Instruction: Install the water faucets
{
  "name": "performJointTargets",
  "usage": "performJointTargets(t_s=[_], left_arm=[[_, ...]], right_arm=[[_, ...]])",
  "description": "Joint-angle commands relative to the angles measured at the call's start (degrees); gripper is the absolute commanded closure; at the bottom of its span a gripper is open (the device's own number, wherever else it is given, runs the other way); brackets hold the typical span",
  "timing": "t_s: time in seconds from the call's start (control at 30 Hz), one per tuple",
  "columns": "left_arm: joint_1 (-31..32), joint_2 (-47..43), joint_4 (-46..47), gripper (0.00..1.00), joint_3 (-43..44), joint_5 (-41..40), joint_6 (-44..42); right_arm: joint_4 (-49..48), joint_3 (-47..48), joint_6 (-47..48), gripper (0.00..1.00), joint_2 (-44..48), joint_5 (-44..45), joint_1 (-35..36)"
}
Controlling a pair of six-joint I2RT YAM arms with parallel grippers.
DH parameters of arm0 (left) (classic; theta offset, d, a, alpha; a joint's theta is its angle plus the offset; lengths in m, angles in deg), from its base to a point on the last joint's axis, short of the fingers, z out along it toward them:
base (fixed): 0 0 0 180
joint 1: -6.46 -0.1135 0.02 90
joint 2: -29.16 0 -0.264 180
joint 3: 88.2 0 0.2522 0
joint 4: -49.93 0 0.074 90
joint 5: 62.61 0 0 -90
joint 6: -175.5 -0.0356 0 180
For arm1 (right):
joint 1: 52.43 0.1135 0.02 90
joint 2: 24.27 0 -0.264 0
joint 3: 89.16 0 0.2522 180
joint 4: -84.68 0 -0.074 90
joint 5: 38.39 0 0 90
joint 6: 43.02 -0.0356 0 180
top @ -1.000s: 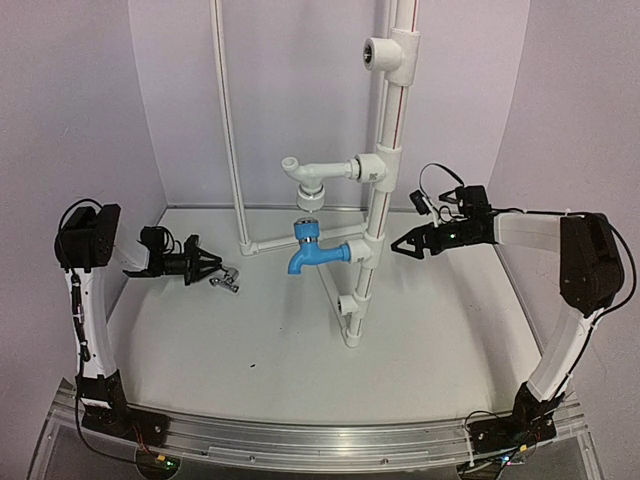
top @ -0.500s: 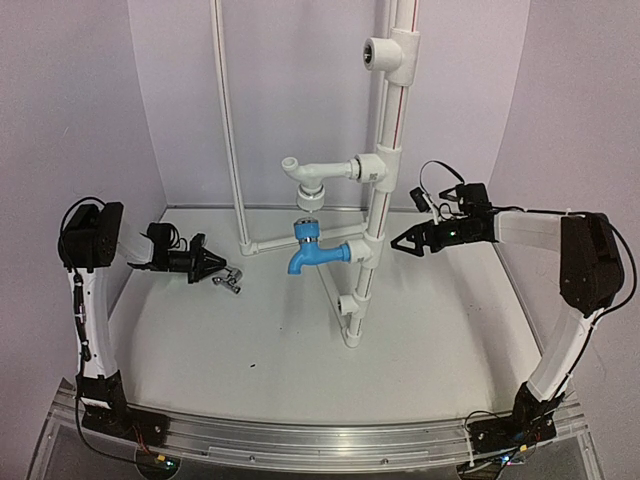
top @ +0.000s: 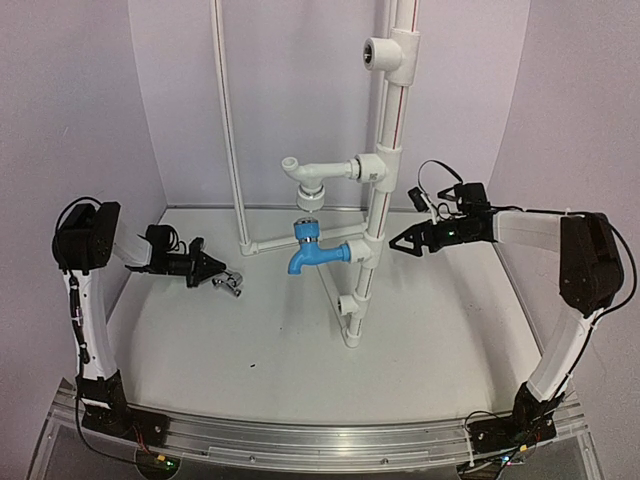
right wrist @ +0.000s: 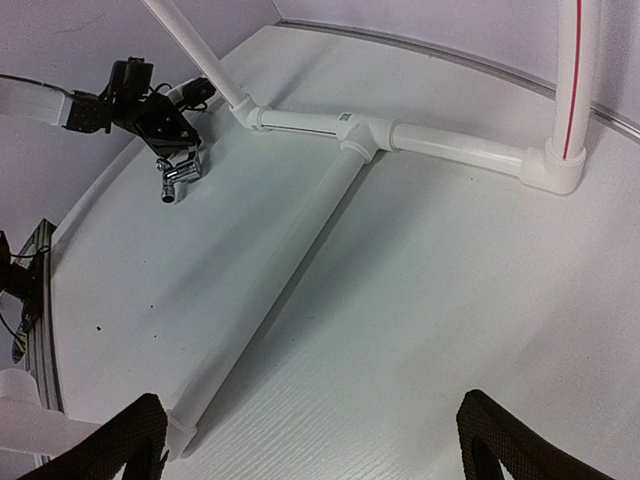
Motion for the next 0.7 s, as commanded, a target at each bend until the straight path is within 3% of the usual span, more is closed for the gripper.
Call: performJointTargets(t_s=[0.0, 0.27, 0.67], left_arm=[[3.28, -13.19, 12.43, 1.0, -5.02, -6.28, 9.67], [8.79, -22.12, 31.61, 1.0, -11.05, -19.29, 23.86], [20.88, -19.89, 42.12, 1.0, -7.99, -32.46, 29.52]], right_arm=[[-0.15, 4.07, -1.84, 0.02, 0.13, -2.16, 2.0], [-0.24, 7.94, -3.83, 0.02, -2.29, -7.24, 6.36], [-0.52, 12.66, -4.88, 0.05, -6.59, -12.96, 13.84]])
